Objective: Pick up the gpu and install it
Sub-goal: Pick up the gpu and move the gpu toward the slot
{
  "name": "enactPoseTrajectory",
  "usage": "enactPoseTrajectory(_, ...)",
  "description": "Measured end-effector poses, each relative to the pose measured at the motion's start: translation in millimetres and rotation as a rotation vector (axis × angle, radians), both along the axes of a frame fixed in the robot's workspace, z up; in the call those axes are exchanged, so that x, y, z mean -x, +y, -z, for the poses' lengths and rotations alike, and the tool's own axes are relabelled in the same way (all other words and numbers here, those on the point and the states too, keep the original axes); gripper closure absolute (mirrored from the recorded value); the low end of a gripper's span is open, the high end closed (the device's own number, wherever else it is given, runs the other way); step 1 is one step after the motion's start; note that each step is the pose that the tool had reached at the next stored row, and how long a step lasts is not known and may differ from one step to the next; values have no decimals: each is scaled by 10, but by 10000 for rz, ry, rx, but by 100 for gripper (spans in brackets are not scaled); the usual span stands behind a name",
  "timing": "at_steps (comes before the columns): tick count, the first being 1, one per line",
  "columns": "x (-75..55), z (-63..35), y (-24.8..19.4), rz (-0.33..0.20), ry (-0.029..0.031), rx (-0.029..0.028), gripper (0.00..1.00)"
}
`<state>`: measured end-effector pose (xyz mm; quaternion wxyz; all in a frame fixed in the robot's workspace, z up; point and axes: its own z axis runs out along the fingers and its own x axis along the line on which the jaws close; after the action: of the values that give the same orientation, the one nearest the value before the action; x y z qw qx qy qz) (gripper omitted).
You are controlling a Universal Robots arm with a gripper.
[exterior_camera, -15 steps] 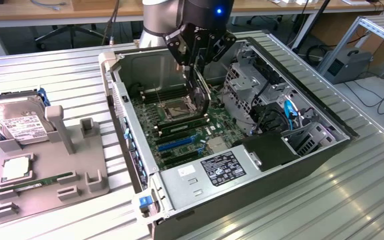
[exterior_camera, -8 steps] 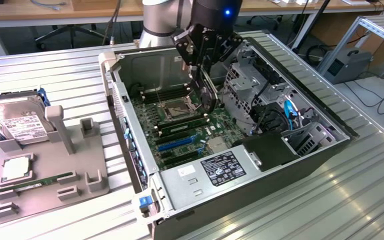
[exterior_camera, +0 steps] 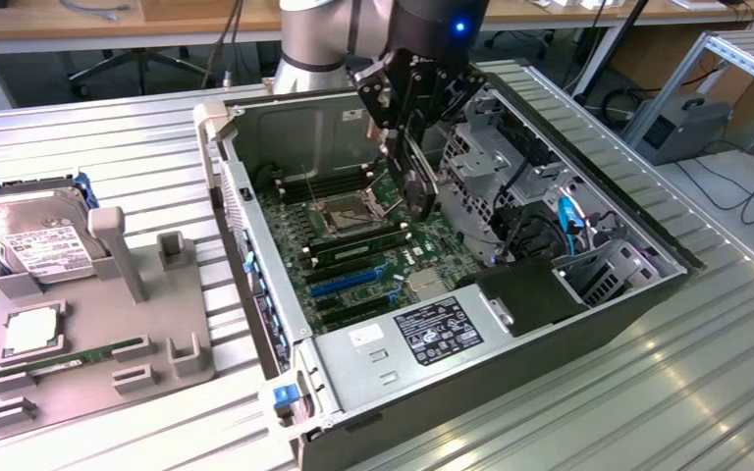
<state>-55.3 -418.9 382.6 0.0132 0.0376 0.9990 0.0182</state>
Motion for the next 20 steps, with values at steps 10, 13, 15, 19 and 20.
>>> enactPoseTrajectory(10,-180,31,0,1,0,0,73)
enactPoseTrajectory(13,-209,33,0,0,1,2,73)
enactPoseTrajectory(15,-211,34,0,2,0,0,73)
enactPoseTrajectory(19,-212,34,0,0,0,1,73)
enactPoseTrajectory(20,-212,33,0,1,0,1,73)
